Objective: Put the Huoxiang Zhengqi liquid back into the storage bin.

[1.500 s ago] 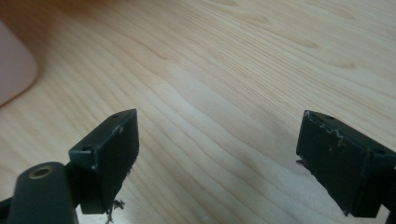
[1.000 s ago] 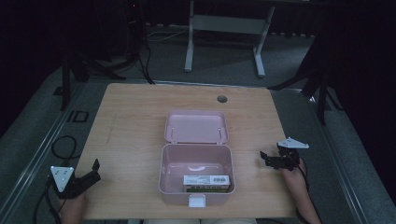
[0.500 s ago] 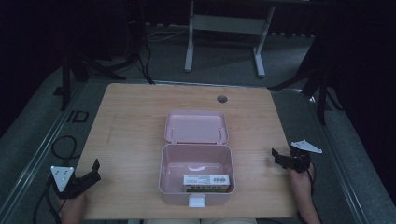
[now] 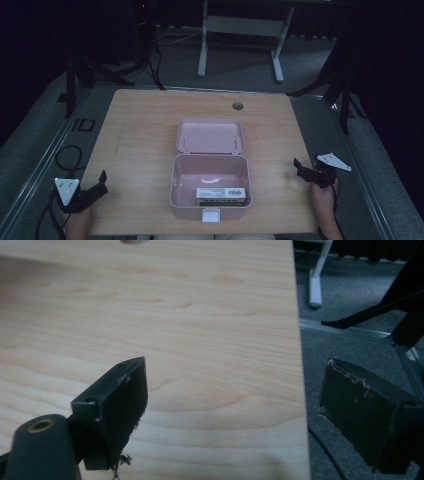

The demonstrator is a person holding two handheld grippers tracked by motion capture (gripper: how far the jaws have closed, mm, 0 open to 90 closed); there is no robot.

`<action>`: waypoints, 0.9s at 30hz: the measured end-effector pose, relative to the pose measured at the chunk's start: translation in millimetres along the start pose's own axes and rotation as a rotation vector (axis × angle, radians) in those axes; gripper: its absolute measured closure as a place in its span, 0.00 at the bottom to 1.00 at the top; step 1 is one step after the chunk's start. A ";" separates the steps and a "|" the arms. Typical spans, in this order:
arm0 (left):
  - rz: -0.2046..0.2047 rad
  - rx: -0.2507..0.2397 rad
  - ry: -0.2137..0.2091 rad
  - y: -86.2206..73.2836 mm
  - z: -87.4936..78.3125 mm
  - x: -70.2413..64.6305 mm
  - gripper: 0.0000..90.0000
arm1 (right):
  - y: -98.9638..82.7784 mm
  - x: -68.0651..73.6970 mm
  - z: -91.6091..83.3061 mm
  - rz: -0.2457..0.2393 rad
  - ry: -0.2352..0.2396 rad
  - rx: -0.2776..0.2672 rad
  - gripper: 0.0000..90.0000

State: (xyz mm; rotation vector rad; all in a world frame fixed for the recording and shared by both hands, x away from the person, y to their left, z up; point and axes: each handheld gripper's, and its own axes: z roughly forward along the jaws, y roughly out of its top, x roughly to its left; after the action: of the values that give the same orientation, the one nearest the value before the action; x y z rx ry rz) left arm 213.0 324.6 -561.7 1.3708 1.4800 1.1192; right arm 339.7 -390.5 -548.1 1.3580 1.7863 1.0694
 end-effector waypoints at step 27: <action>0.003 -0.002 0.000 0.0 -0.2 -0.3 0.02 | 0.5 -3.3 1.1 0.051 -0.049 0.022 0.13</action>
State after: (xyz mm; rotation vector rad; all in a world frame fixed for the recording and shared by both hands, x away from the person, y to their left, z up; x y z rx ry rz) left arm 212.8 324.3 -561.7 1.3718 1.4768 1.1220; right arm 341.7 -393.4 -548.0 1.4376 1.7412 1.0373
